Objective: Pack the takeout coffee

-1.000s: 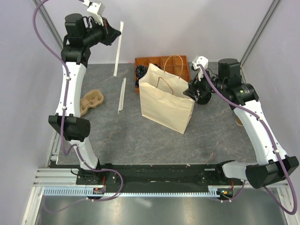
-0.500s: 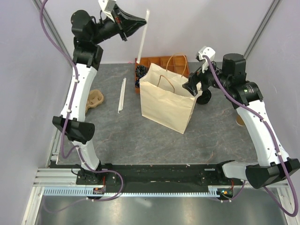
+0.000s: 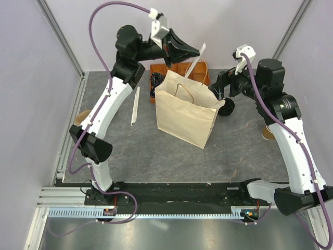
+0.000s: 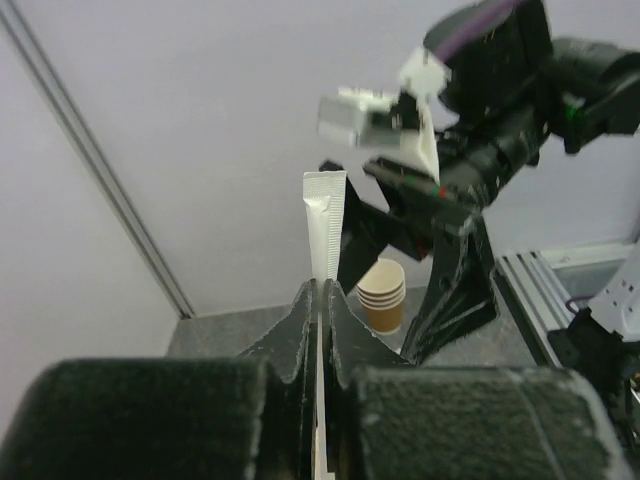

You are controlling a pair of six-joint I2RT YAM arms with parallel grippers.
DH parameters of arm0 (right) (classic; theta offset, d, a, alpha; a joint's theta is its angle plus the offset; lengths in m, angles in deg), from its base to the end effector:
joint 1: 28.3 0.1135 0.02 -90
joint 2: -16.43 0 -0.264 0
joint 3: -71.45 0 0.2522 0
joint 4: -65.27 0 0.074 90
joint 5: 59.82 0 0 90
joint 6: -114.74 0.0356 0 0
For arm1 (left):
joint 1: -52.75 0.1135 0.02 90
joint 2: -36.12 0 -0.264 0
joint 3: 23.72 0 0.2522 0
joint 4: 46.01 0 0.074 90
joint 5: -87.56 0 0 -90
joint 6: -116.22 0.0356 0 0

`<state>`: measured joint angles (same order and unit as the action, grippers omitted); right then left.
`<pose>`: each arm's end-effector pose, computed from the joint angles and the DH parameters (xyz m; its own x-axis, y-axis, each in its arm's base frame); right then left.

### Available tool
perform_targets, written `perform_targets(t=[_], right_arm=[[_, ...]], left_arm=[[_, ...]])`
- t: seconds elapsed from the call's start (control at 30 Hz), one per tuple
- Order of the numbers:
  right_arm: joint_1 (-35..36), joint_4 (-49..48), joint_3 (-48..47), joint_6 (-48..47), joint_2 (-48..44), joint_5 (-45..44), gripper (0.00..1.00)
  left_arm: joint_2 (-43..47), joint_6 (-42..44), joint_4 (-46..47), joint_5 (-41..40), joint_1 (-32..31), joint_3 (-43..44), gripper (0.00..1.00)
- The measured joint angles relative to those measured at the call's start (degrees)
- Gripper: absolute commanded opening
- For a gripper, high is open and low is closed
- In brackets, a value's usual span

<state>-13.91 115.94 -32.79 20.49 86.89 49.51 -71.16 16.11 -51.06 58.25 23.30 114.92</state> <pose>0.2337 0.0721 0.4713 -0.2405 -0.1339 -0.9614 -0.5607 0.8277 0.0250 0.3293 -0.2216 0.5374 0.2182 -0.2219 -0.9503 0.9748 0.0031 0.2231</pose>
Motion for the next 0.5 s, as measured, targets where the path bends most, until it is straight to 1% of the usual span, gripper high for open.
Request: perform_targets(t=[0.1, 0.2, 0.33, 0.5], right_arm=[[-0.04, 0.15, 0.02, 3.72, -2.12, -0.5, 0.98], [-0.02, 0.22, 0.11, 5.79, -4.72, -1.22, 0.98], [-0.04, 0.24, 0.48, 7.08, -7.45, -1.68, 0.98], [-0.04, 0.52, 1.2, 7.28, -8.24, -1.86, 0.98]], left_arm=[[0.15, 3.45, -1.22, 1.36, -1.22, -4.87, 0.02], [0.15, 7.93, -5.9, 1.49, -2.19, -9.22, 0.02], [0.15, 15.76, -14.03, 1.38, -2.82, -11.26, 0.02], [0.2, 26.03, -24.39, 0.33, -3.45, -12.46, 0.02]])
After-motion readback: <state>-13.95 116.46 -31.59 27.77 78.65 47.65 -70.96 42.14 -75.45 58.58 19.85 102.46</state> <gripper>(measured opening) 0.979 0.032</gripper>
